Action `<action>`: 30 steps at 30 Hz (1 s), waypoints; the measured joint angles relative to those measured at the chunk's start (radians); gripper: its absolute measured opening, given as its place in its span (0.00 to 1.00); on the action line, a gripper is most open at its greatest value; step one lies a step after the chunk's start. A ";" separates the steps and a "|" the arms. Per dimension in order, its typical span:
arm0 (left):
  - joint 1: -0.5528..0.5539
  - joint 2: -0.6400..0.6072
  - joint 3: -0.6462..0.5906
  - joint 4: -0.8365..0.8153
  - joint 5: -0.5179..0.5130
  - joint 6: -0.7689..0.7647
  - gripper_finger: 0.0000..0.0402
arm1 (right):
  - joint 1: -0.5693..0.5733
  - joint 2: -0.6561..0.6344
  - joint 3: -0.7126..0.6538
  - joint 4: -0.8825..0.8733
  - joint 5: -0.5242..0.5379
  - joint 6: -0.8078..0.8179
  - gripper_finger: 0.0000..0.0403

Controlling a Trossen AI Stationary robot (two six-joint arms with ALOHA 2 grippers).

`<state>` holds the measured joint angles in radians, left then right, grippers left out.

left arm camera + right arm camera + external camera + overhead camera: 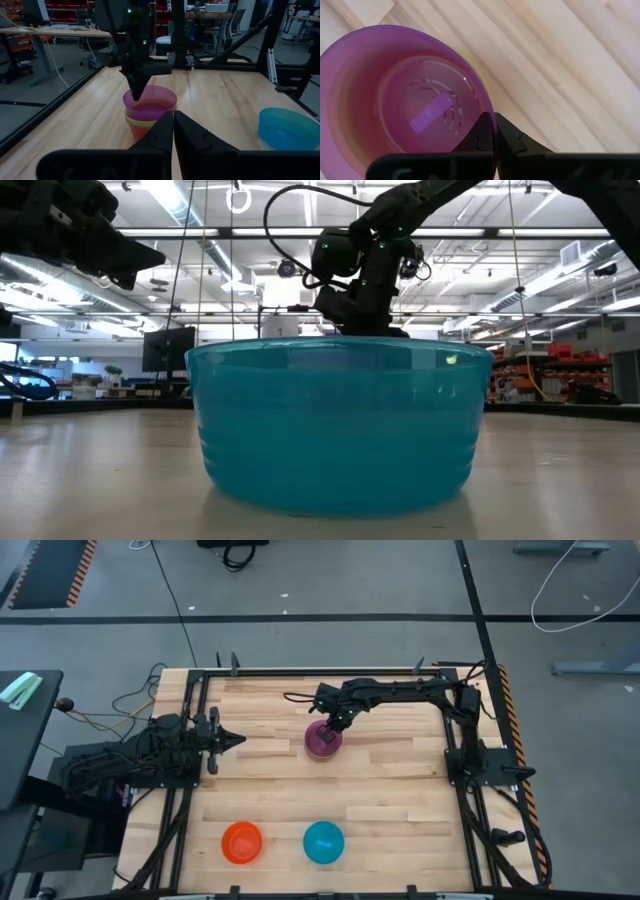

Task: Nest bowls inside each other
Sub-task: Stack the violet bowl on top of the yellow bowl

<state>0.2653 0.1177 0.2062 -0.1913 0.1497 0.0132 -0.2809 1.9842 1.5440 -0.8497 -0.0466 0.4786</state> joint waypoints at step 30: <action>0.000 0.000 0.000 0.000 0.000 0.000 0.04 | 0.117 0.000 0.000 0.004 -0.055 -0.019 0.17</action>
<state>0.2653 0.1177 0.2062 -0.1917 0.1497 0.0132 -0.1636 1.9839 1.5440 -0.8459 -0.1017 0.4596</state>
